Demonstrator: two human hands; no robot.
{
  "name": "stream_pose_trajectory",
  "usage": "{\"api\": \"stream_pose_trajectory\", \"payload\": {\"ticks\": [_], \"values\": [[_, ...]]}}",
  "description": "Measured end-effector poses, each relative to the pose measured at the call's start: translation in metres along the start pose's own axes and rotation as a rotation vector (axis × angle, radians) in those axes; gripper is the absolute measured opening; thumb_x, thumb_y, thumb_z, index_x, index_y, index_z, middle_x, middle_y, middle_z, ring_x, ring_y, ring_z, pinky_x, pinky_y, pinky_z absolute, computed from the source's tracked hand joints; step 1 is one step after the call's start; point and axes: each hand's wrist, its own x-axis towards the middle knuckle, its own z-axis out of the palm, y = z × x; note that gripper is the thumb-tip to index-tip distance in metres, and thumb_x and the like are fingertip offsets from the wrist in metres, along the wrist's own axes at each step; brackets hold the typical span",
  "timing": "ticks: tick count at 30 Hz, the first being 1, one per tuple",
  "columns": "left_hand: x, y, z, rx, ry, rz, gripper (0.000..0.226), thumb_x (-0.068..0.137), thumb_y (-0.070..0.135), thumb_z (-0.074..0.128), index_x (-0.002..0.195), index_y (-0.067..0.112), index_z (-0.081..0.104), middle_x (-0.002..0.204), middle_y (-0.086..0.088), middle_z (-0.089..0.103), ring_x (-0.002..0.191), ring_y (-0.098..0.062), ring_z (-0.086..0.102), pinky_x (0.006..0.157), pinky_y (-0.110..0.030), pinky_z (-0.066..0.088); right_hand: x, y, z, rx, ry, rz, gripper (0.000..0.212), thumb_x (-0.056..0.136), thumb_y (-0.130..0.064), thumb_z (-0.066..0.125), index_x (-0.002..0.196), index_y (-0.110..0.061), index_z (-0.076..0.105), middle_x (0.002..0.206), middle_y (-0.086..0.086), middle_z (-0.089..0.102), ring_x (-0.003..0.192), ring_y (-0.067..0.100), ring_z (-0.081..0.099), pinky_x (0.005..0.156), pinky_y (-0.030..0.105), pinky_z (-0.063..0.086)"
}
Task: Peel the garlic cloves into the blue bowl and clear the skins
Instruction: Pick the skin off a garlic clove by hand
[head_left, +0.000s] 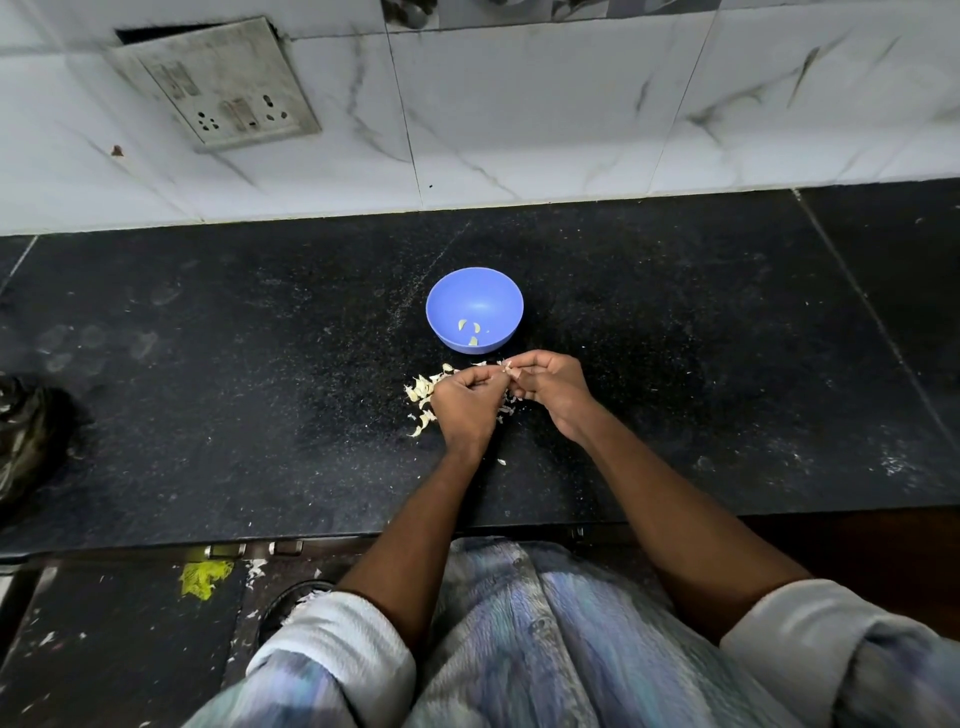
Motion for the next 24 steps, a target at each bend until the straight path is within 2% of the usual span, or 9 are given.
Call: {"api": "stream_pose_trajectory", "payload": {"ticks": [2, 5, 7, 10, 13, 15, 18, 22, 24], "values": [[0.000, -0.001, 0.001, 0.017, -0.013, 0.015, 0.005, 0.083, 0.015, 0.080, 0.085, 0.017, 0.084, 0.072, 0.003, 0.078, 0.069, -0.021, 0.077, 0.072, -0.044, 0.066, -0.001, -0.002, 0.001, 0.010, -0.004, 0.000, 0.014, 0.095, 0.002, 0.066, 0.098, -0.009, 0.075, 0.104, 0.022, 0.076, 0.084, 0.022, 0.067, 0.080, 0.031, 0.056], [-0.002, 0.000, 0.002, 0.077, -0.032, 0.080, 0.006, 0.087, 0.016, 0.078, 0.088, 0.015, 0.084, 0.073, 0.005, 0.078, 0.067, -0.013, 0.074, 0.070, -0.036, 0.064, 0.000, -0.002, 0.002, 0.025, -0.007, 0.006, 0.013, 0.095, 0.001, 0.066, 0.101, -0.007, 0.075, 0.103, 0.019, 0.077, 0.086, 0.020, 0.070, 0.080, 0.030, 0.058], [-0.001, -0.001, 0.002, 0.104, -0.017, 0.119, 0.007, 0.090, 0.019, 0.078, 0.090, 0.015, 0.083, 0.075, 0.007, 0.078, 0.069, -0.011, 0.075, 0.071, -0.035, 0.064, 0.001, -0.002, 0.002, 0.051, -0.001, 0.026, 0.013, 0.095, 0.001, 0.066, 0.103, -0.005, 0.074, 0.098, 0.016, 0.077, 0.085, 0.020, 0.071, 0.082, 0.032, 0.059], [0.003, -0.002, -0.001, 0.098, 0.007, 0.114, 0.005, 0.088, 0.021, 0.083, 0.090, 0.016, 0.082, 0.076, 0.007, 0.078, 0.070, -0.010, 0.075, 0.072, -0.035, 0.064, 0.003, -0.003, 0.000, 0.109, 0.006, 0.044, 0.013, 0.095, 0.003, 0.065, 0.102, -0.004, 0.073, 0.089, 0.013, 0.075, 0.078, 0.018, 0.069, 0.077, 0.030, 0.057], [0.006, -0.001, -0.005, 0.066, -0.030, 0.127, 0.015, 0.085, 0.023, 0.089, 0.096, 0.019, 0.080, 0.080, 0.005, 0.079, 0.072, -0.014, 0.076, 0.071, -0.028, 0.063, 0.004, -0.003, -0.002, 0.091, -0.003, 0.042, 0.016, 0.094, 0.007, 0.064, 0.102, -0.003, 0.074, 0.084, 0.011, 0.074, 0.072, 0.015, 0.064, 0.072, 0.026, 0.053], [0.006, -0.004, -0.006, 0.087, -0.074, 0.175, 0.016, 0.086, 0.022, 0.088, 0.101, 0.018, 0.082, 0.086, 0.007, 0.080, 0.074, -0.016, 0.076, 0.072, -0.028, 0.063, 0.005, -0.003, -0.005, 0.048, -0.016, 0.041, 0.017, 0.090, 0.008, 0.067, 0.102, -0.003, 0.075, 0.087, 0.014, 0.075, 0.074, 0.017, 0.063, 0.075, 0.028, 0.053], [0.006, -0.007, -0.008, 0.131, -0.061, 0.226, 0.013, 0.088, 0.015, 0.085, 0.101, 0.014, 0.084, 0.091, 0.008, 0.081, 0.077, -0.009, 0.077, 0.075, -0.028, 0.063, 0.005, -0.002, -0.006, 0.008, -0.028, 0.044, 0.021, 0.088, 0.009, 0.068, 0.105, -0.003, 0.074, 0.095, 0.018, 0.077, 0.078, 0.019, 0.065, 0.078, 0.029, 0.054], [0.008, -0.006, -0.008, 0.110, -0.051, 0.206, 0.010, 0.090, 0.009, 0.082, 0.100, 0.009, 0.083, 0.091, 0.005, 0.081, 0.079, -0.006, 0.076, 0.075, -0.024, 0.060, 0.006, 0.000, -0.007, -0.041, -0.035, 0.059, 0.015, 0.091, 0.005, 0.069, 0.104, 0.001, 0.076, 0.102, 0.024, 0.076, 0.080, 0.018, 0.066, 0.084, 0.034, 0.055], [0.009, -0.008, -0.009, 0.130, -0.063, 0.215, 0.011, 0.090, 0.009, 0.082, 0.101, 0.010, 0.083, 0.092, 0.006, 0.080, 0.080, -0.006, 0.076, 0.076, -0.024, 0.060, 0.007, 0.001, -0.008, -0.072, -0.051, 0.060, 0.013, 0.091, 0.003, 0.069, 0.101, 0.001, 0.076, 0.099, 0.021, 0.077, 0.078, 0.015, 0.066, 0.081, 0.032, 0.055]]}}
